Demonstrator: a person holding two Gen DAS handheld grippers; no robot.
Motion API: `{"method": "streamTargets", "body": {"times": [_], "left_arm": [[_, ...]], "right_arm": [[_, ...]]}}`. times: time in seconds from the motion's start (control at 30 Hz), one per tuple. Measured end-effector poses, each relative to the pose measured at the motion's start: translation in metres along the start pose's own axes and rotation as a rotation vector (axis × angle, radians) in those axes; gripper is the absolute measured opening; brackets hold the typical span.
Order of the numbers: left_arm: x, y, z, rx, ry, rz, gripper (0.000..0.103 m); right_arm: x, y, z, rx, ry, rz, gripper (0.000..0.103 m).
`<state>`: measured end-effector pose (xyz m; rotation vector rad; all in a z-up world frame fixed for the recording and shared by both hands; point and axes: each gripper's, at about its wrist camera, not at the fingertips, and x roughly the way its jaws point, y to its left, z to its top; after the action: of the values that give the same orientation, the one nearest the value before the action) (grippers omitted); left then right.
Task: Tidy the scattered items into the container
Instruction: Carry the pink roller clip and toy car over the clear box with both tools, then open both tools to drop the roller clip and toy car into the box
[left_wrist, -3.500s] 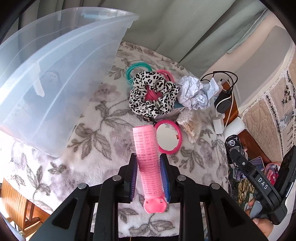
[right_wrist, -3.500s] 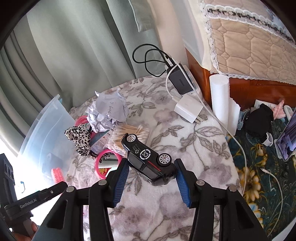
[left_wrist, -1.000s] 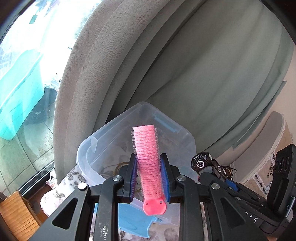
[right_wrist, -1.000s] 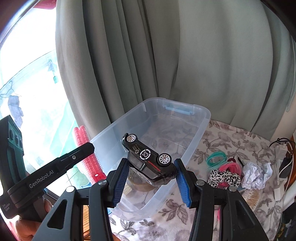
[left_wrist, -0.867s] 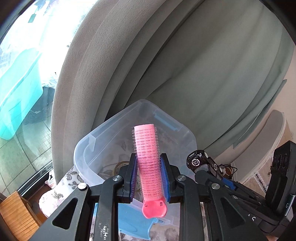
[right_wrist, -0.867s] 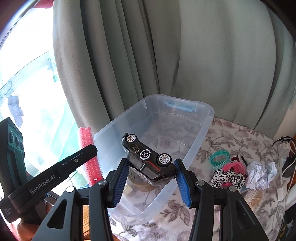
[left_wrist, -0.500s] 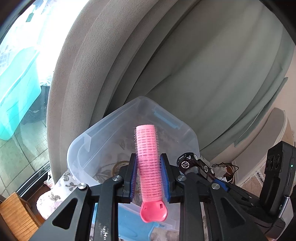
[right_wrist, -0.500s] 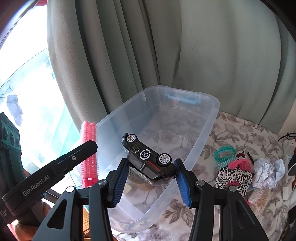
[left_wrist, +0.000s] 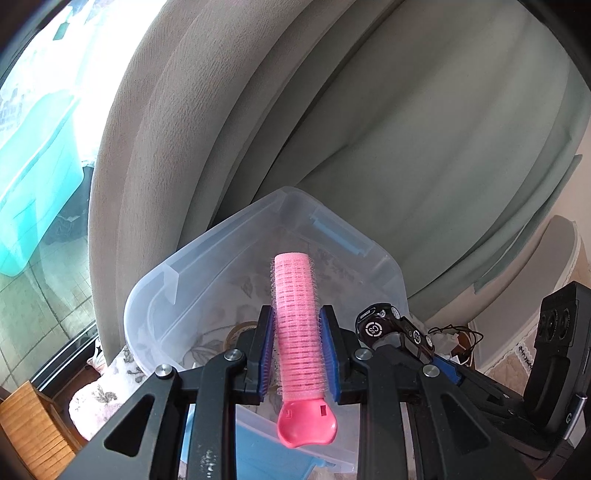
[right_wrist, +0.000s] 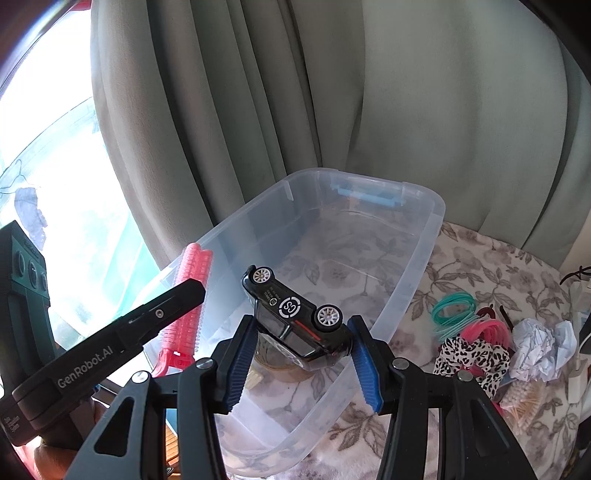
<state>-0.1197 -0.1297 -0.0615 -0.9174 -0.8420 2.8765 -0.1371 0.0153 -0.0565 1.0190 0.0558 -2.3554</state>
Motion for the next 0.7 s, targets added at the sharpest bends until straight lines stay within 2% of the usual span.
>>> {"method": "streamTargets", "body": {"times": [0.57, 0.67, 0.7], "left_arm": [[0.006, -0.008, -0.008, 0.010, 0.015, 0.015, 0.027], [0.007, -0.010, -0.010, 0.014, 0.020, 0.019, 0.030], [0.007, -0.011, -0.011, 0.015, 0.021, 0.020, 0.035]], "right_arm": [[0.001, 0.002, -0.001, -0.001, 0.004, -0.007, 0.054], [0.001, 0.002, -0.001, -0.002, 0.005, -0.008, 0.054], [0.001, 0.002, -0.001, -0.003, 0.005, -0.009, 0.054]]}}
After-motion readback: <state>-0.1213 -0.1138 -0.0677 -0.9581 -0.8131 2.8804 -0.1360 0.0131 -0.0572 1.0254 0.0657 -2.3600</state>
